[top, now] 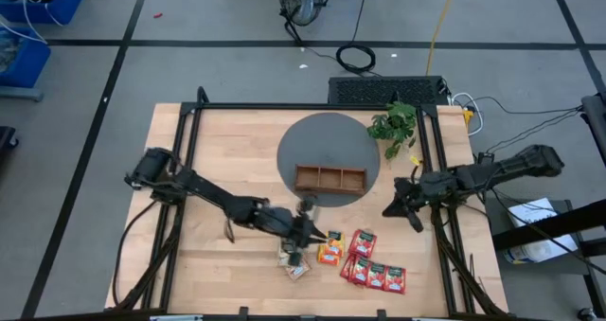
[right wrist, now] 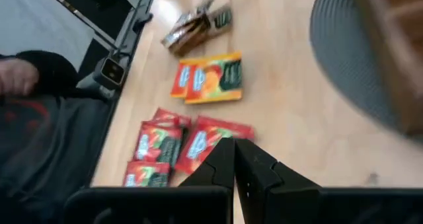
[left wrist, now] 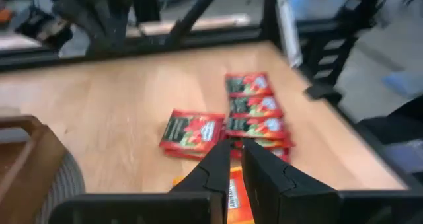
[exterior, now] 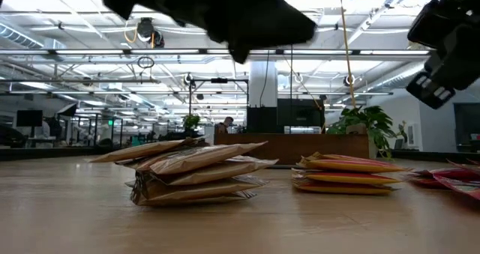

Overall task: Pick & Place Tea
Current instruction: Put the red tea bag into the left section of the wooden organiser

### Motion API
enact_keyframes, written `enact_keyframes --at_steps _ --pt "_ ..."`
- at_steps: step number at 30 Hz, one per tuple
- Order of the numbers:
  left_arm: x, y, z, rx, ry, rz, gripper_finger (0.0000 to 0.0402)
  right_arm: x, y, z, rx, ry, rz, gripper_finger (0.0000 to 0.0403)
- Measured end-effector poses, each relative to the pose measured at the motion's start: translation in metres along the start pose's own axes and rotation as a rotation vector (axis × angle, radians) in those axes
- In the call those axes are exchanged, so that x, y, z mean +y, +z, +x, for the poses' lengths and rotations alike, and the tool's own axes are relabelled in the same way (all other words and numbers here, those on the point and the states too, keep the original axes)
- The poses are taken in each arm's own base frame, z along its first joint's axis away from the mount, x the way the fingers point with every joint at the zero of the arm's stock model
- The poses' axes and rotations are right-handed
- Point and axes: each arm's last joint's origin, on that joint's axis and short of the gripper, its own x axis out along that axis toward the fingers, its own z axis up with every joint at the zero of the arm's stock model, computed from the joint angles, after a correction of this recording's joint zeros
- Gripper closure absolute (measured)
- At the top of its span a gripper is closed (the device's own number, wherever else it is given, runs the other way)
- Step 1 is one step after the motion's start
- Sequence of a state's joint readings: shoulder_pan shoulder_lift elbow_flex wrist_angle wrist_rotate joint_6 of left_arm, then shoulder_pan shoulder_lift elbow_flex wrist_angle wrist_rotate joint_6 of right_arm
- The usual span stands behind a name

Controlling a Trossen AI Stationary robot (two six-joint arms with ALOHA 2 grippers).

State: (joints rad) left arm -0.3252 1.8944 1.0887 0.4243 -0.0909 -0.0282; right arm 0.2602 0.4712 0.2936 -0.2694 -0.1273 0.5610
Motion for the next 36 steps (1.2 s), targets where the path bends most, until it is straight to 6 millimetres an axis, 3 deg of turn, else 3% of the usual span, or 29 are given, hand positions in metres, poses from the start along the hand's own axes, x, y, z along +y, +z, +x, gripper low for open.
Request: enact_keyframes --at_steps 5,9,13,20,23,31,36 --pt "-0.001 0.013 0.044 0.128 0.026 0.027 0.0355 0.009 -0.011 0.008 0.082 -0.019 0.119 0.0403" --pt "0.001 0.024 0.065 0.154 0.001 0.042 0.0355 0.012 -0.023 0.013 0.115 -0.025 0.169 0.0403" --pt "0.001 0.020 0.080 0.178 -0.029 0.070 0.0355 0.010 -0.037 0.017 0.132 -0.036 0.192 0.0403" --pt "0.007 0.014 0.103 0.189 -0.018 0.085 0.0366 0.001 -0.055 0.028 0.018 0.057 0.234 0.0403" --pt "0.007 0.012 0.107 0.232 -0.020 0.112 0.0388 0.005 -0.051 0.029 -0.026 0.106 0.269 0.0403" --pt "0.007 0.005 0.124 0.235 -0.059 0.124 0.0390 0.002 -0.055 0.033 0.016 0.055 0.344 0.0403" --pt "0.006 0.007 0.128 0.218 -0.073 0.169 0.0394 -0.006 -0.066 0.040 0.085 -0.096 0.320 0.0403"
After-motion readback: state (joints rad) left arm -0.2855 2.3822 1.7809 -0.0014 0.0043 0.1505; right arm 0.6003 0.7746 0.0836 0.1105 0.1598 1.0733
